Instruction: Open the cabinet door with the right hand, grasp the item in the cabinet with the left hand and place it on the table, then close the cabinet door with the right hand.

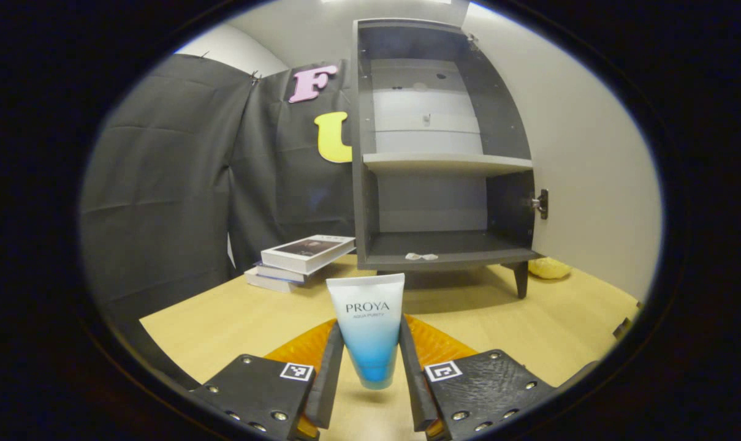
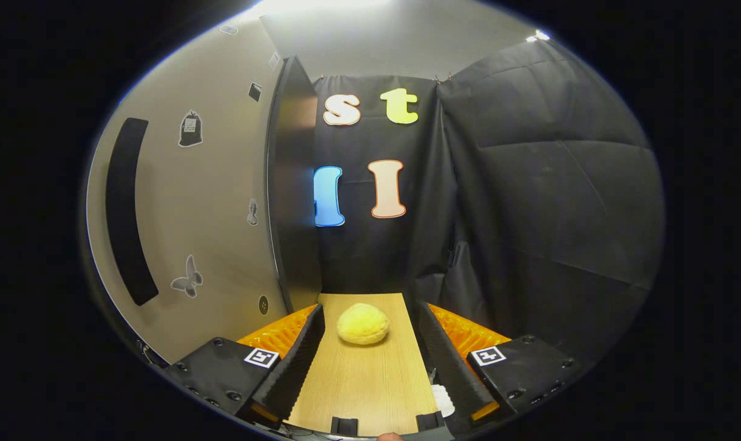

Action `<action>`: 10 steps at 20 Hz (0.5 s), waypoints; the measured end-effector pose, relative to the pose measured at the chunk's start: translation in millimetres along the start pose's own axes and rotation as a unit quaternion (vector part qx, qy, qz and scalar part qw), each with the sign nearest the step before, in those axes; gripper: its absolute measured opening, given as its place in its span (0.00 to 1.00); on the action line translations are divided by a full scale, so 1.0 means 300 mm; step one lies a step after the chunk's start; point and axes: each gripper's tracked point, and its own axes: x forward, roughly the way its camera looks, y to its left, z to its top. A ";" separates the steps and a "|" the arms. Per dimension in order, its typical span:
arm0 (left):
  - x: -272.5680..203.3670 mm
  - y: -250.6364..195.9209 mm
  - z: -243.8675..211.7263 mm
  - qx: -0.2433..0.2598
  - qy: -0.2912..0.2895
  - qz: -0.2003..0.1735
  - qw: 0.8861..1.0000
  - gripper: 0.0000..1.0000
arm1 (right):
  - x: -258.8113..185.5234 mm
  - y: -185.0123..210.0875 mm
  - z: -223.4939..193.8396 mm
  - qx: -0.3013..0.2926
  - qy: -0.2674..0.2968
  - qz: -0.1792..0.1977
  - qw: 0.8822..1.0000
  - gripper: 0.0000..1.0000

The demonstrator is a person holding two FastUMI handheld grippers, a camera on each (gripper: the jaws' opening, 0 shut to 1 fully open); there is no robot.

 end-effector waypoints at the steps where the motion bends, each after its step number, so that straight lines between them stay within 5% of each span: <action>1: -0.002 0.004 -0.010 -0.002 0.006 0.002 1.000 0.52 | -0.003 0.004 -0.007 -0.002 0.003 0.000 1.000 0.92; 10: -0.039 0.010 -0.084 -0.008 0.037 0.015 0.999 0.51 | 0.013 0.037 -0.042 -0.011 0.017 0.008 1.000 0.98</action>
